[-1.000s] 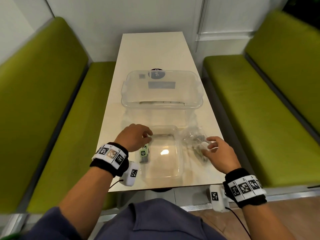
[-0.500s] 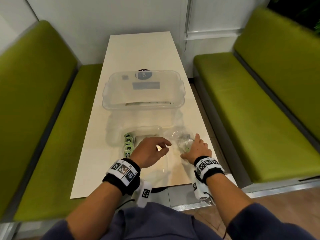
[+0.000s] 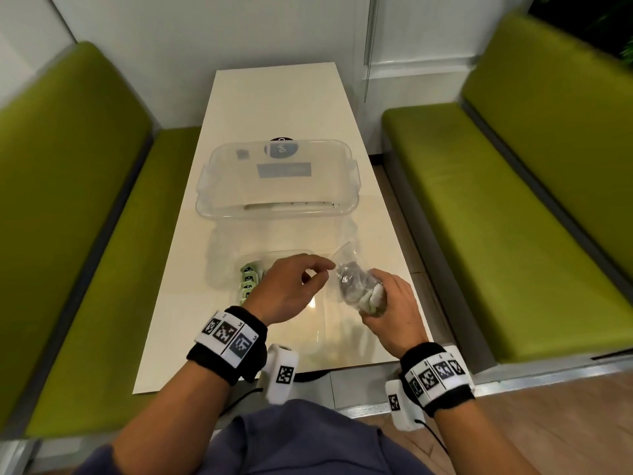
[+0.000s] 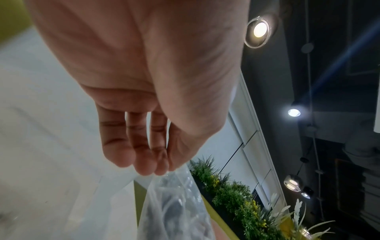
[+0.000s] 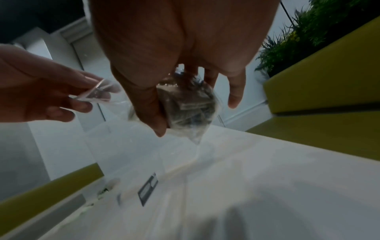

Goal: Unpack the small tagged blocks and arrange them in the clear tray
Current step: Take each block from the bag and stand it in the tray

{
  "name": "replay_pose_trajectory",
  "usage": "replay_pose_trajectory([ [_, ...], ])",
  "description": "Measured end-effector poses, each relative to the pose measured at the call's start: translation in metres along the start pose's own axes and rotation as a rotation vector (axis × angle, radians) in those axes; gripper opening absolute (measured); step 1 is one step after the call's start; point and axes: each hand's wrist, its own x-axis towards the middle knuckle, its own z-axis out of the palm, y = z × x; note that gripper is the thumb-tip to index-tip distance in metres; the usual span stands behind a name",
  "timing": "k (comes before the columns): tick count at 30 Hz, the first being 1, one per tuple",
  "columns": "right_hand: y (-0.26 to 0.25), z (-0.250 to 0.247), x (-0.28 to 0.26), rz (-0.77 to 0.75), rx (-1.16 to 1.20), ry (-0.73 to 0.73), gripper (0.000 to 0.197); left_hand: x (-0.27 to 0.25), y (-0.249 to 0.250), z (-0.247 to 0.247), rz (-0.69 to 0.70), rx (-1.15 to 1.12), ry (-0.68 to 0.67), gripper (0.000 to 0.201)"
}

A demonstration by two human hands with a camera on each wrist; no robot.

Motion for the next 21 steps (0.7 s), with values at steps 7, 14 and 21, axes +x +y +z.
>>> replay_pose_trajectory([
  [7,-0.033,-0.009,-0.018,-0.130,0.076,-0.008,0.065,-0.011,0.008,-0.024,0.062,0.087,-0.057,0.038],
  [14,-0.061,-0.014,-0.024,-0.105,0.203,-0.046,0.079,-0.026,0.002,-0.044,0.122,0.076,-0.109,0.038],
  [21,-0.079,-0.012,-0.029,-0.148,0.201,-0.043,0.086,-0.042,-0.001,-0.056,0.117,-0.001,-0.126,0.040],
])
